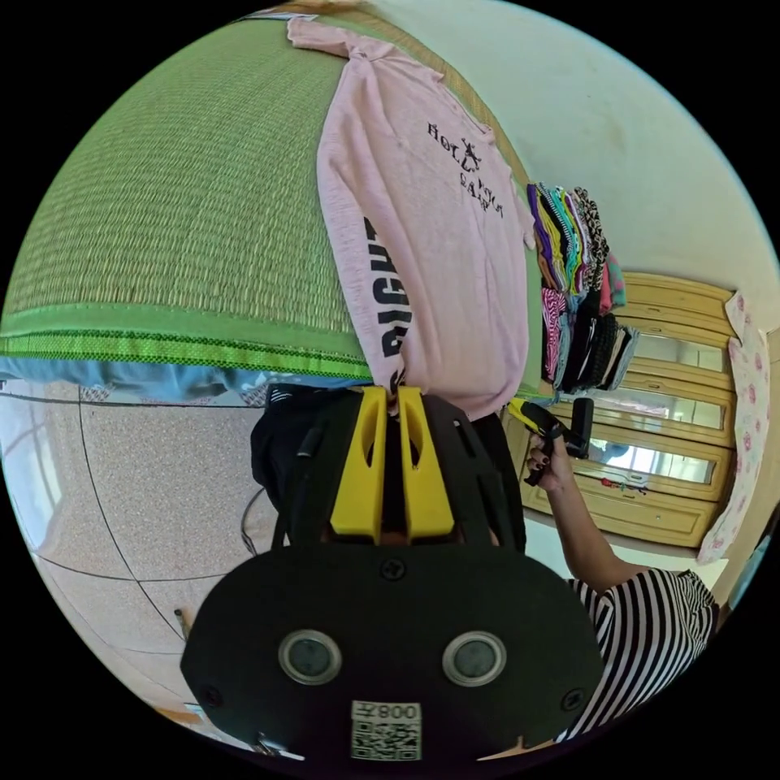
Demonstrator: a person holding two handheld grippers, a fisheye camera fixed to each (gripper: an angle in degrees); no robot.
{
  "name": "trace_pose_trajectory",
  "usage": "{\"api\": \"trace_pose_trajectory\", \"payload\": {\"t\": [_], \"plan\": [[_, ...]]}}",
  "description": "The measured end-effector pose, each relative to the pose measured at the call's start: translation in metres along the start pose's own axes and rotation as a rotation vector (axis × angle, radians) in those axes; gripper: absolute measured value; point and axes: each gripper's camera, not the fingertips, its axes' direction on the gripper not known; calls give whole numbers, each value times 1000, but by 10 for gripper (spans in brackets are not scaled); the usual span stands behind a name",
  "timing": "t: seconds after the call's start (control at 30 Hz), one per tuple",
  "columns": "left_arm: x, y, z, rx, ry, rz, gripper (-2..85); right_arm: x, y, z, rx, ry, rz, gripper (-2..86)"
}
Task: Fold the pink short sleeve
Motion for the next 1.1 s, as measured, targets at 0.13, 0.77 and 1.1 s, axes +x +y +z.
{"api": "trace_pose_trajectory", "payload": {"t": [0.13, 0.77, 1.1], "plan": [[3, 28, -18, 43, 34, 32, 19, 1, 4, -9, -24, 18, -14, 36], [-34, 111, -119, 152, 40, -33, 12, 73, 37, -72, -43, -106, 70, 23], [-25, 122, -135, 149, 51, -109, 16, 92, 44, -74, -16, -158, 150, 22]]}}
